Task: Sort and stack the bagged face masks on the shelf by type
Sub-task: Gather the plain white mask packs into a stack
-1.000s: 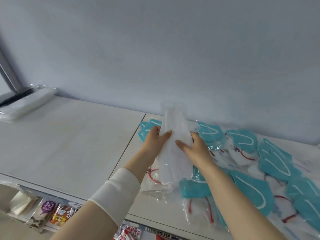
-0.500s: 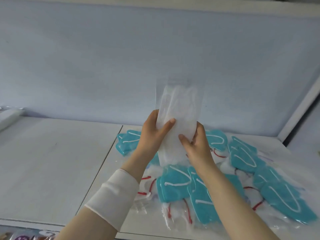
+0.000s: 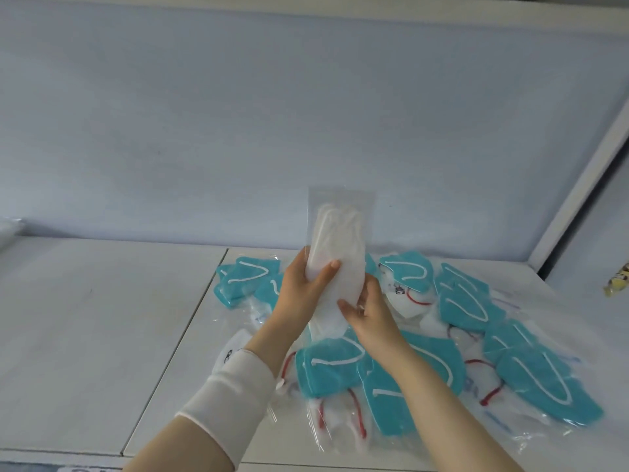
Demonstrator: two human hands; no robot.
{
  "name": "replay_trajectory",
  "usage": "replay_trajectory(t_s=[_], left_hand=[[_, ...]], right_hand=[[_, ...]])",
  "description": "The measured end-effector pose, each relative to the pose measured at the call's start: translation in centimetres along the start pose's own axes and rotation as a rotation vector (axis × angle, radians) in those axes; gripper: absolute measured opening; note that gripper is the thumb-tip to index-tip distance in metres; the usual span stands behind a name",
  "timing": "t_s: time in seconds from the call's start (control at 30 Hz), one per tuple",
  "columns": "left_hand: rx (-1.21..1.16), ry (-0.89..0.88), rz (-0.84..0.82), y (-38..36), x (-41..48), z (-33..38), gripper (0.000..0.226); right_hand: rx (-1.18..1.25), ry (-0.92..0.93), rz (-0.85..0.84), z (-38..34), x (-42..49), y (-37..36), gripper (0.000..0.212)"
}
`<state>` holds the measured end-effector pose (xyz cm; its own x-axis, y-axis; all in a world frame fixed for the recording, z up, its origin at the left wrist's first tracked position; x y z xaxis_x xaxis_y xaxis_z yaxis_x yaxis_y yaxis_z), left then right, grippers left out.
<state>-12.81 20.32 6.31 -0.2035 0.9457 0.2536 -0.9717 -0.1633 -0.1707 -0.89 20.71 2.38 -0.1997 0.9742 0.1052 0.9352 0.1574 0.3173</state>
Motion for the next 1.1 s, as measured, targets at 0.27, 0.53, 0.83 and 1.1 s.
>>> replay_trajectory(t_s=[0.27, 0.53, 0.83, 1.1], left_hand=[[-0.126, 0.025, 0.179, 5.0, 1.3, 1.7, 0.006], [-0.054, 0.016, 0.243, 19.1, 1.2, 4.9, 0.030], [-0.010, 0.050, 0.371, 43.1, 0.7, 7.3, 0.018], [0.054, 0.205, 0.386, 55.9, 2.1, 5.5, 0.033]], right_hand=[[-0.057, 0.010, 0.000, -2.4, 1.9, -2.0, 0.011], [-0.048, 0.020, -0.157, -7.9, 3.3, -14.4, 0.009], [0.147, -0.066, -0.295, -13.1, 2.8, -37.0, 0.012], [0.179, -0.248, -0.253, -13.5, 4.3, -49.1, 0.016]])
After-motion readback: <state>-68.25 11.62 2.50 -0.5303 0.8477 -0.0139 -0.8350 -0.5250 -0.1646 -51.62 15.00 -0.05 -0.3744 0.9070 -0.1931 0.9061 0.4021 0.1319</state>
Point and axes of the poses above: each hand's wrist, its own x-axis towards the middle knuckle, its own y-axis out of the back of the hand, z = x × y, the point moved 9 cm from there along x, towards the middle knuckle, and after that the axes turned 8 degrees about -x, right-handed, at the moved point
